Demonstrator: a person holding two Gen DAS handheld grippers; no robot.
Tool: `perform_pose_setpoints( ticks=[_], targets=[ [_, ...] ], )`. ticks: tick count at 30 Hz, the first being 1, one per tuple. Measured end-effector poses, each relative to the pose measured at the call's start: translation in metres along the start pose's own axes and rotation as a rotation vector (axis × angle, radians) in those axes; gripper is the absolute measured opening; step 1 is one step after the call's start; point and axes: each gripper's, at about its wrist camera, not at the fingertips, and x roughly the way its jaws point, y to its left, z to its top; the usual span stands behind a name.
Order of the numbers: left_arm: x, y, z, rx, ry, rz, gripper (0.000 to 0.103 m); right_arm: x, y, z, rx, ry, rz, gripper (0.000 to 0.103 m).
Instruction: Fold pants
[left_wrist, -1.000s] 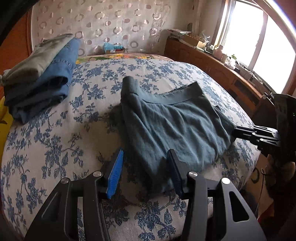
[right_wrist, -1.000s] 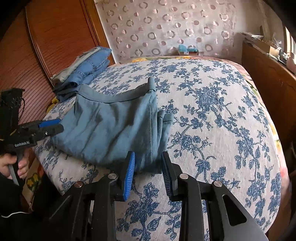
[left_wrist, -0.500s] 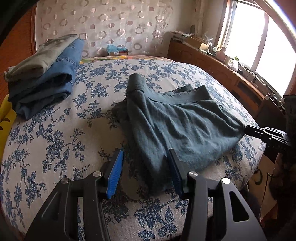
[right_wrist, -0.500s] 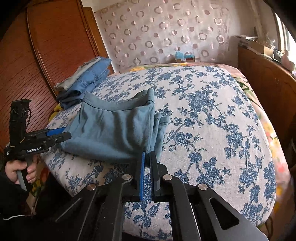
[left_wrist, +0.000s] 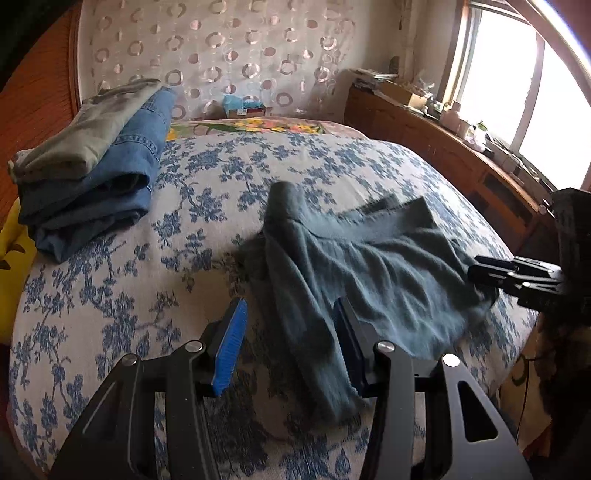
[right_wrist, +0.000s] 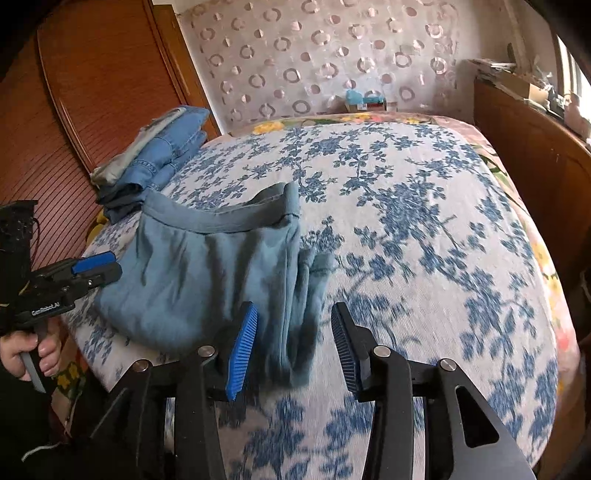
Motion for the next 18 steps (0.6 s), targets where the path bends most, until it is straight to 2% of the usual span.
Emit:
perform_pose_setpoints(
  ticks=[7, 11, 12, 13, 15, 16, 17, 18],
  targets=[
    [0.022, 0.006, 0.011, -0.040, 0.035, 0.012, 0.050, 0.021, 0.003, 0.016, -0.020, 0.026, -0.035, 0.044],
    [0.033, 0.009, 0.010, -0.067, 0.059, -0.036, 0.049, 0.027, 0.009, 0.019, -0.048, 0.018, -0.042, 0.044],
    [0.033, 0.008, 0.009, -0.060, 0.048, -0.035, 0.048, 0.028, 0.008, 0.018, -0.055, 0.016, -0.044, 0.043],
    [0.033, 0.006, 0.008, -0.052, 0.046, -0.029, 0.042, 0.028, 0.010, 0.017, -0.062, 0.016, -0.043, 0.043],
    [0.033, 0.005, 0.007, -0.053, 0.048, -0.046, 0.032, 0.030, 0.013, 0.017, -0.071, 0.016, -0.028, 0.030],
    [0.033, 0.005, 0.007, -0.056, 0.053, -0.064, 0.023, 0.031, 0.010, 0.016, -0.071, 0.017, -0.012, 0.026],
    [0.033, 0.005, 0.007, -0.056, 0.059, -0.085, 0.018, 0.033, 0.010, 0.016, -0.066, 0.021, 0.008, 0.017],
    [0.032, 0.004, 0.007, -0.053, 0.056, -0.088, 0.016, 0.034, 0.009, 0.016, -0.059, 0.023, 0.022, 0.014]
  ],
)
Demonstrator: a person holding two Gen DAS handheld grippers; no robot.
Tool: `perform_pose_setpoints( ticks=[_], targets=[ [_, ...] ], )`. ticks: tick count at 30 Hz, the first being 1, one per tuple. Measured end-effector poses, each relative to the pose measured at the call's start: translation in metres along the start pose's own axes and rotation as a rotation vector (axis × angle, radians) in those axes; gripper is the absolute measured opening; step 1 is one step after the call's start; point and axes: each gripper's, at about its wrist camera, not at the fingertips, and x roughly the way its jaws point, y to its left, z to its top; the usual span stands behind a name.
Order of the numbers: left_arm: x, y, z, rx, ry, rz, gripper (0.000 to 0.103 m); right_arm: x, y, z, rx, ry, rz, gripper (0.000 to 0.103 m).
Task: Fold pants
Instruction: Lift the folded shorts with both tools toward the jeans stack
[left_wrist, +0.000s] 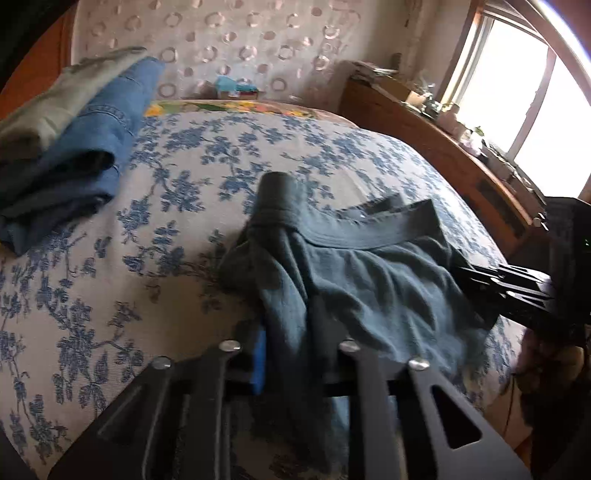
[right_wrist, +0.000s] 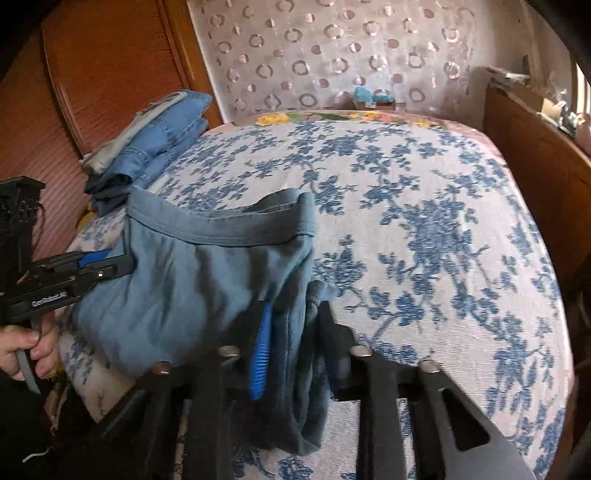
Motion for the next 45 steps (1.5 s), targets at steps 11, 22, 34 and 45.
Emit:
perform_pose_setpoints(
  ticks=[11, 22, 34, 45],
  targets=[
    [-0.063, -0.018, 0.009, 0.029, -0.151, -0.069, 0.014, -0.039, 0.007, 0.003, -0.015, -0.129, 0.070, 0.008],
    [-0.130, -0.028, 0.027, 0.075, -0.294, -0.029, 0.014, -0.099, 0.032, 0.019, -0.108, -0.258, 0.069, 0.008],
    [-0.167, -0.025, 0.036, 0.099, -0.371, 0.011, 0.014, -0.122, 0.053, 0.036, -0.197, -0.315, 0.056, 0.008],
    [-0.186, -0.007, 0.038, 0.080, -0.407, 0.027, 0.014, -0.111, 0.059, 0.050, -0.244, -0.327, 0.071, 0.008]
  ],
)
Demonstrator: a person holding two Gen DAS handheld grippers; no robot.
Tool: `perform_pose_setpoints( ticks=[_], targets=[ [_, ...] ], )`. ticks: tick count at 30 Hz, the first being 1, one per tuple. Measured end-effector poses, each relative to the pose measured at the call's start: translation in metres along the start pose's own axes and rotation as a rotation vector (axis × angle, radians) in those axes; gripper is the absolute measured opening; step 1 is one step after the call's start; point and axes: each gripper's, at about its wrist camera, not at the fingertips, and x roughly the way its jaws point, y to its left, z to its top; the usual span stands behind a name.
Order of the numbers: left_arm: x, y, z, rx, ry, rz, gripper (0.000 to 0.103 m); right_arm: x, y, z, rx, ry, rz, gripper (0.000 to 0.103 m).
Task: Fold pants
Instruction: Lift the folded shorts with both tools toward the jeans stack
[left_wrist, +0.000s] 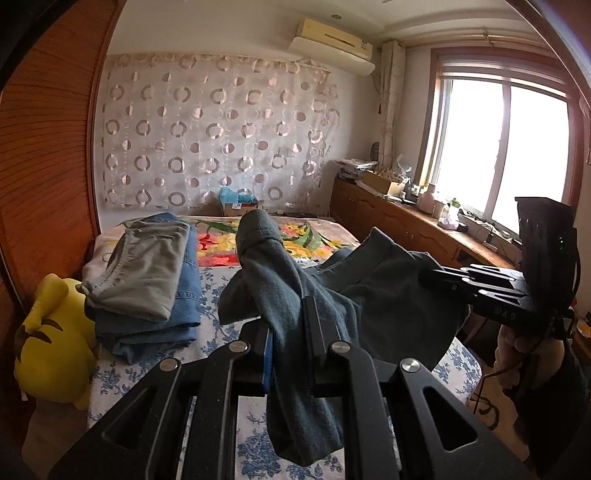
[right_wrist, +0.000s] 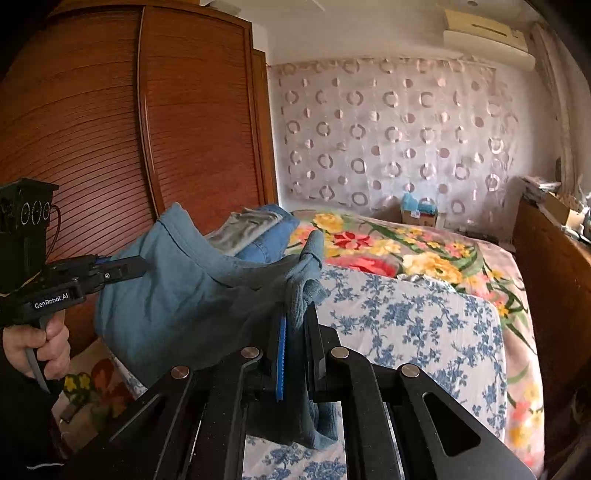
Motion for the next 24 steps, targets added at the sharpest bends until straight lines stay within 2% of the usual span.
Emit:
perform_pose_setpoints(
  ticks=[12, 24],
  targets=[
    [0.015, 0.026, 0.018, -0.018, -0.015, 0.036, 0.014, 0.044, -0.014, 0.017, -0.019, 0.012, 0.041, 0.008],
    [0.031, 0.065, 0.054, -0.041, -0.057, 0.103, 0.014, 0.096, -0.031, 0.071, -0.072, -0.017, 0.084, 0.008]
  ],
)
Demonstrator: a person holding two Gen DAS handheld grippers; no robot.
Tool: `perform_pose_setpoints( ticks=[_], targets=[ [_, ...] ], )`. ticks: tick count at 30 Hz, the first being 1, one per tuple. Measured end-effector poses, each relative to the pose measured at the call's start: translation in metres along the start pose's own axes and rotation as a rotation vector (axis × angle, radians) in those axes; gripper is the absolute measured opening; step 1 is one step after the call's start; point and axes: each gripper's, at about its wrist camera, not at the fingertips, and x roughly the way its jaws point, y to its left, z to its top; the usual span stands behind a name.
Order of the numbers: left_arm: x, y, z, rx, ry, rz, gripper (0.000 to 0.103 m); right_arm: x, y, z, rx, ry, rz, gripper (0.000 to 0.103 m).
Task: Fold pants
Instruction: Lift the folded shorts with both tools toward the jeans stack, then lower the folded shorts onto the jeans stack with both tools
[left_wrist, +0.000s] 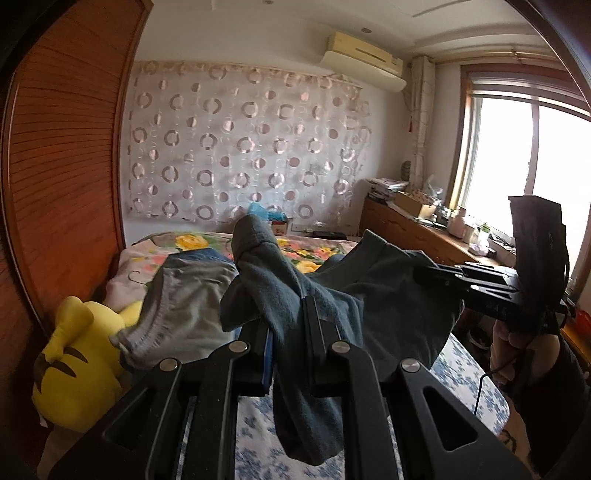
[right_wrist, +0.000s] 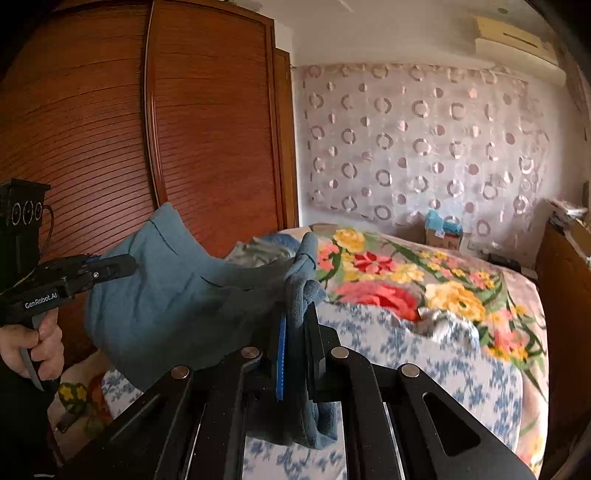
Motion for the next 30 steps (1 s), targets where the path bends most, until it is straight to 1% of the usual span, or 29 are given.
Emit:
perform_pose_setpoints(
  ticks=[8, 16, 19, 23, 27, 30],
  targets=[
    [0.029, 0.030, 0.014, -0.034, -0.013, 0.055, 0.014, 0.069, -0.021, 0.028, -0.041, 0.011, 0.033, 0.008],
    [0.047, 0.055, 0.019, -0.058, -0.017, 0.108, 0.014, 0.139, -0.038, 0.054, -0.085, 0.027, 0.066, 0.008],
    [0.051, 0.063, 0.017, -0.070, -0.020, 0.127, 0.014, 0.158, -0.041, 0.058, -0.104, 0.029, 0.079, 0.008],
    [0.051, 0.070, 0.014, -0.096, -0.030, 0.145, 0.014, 0.171, -0.041, 0.063, -0.141, 0.021, 0.091, 0.008],
    [0.057, 0.076, 0.009, -0.114, -0.029, 0.196, 0.014, 0.187, -0.036, 0.072, -0.200, 0.005, 0.100, 0.008],
    [0.061, 0.082, 0.001, -0.147, -0.033, 0.223, 0.014, 0.201, -0.032, 0.074, -0.245, 0.004, 0.128, 0.008]
  ],
)
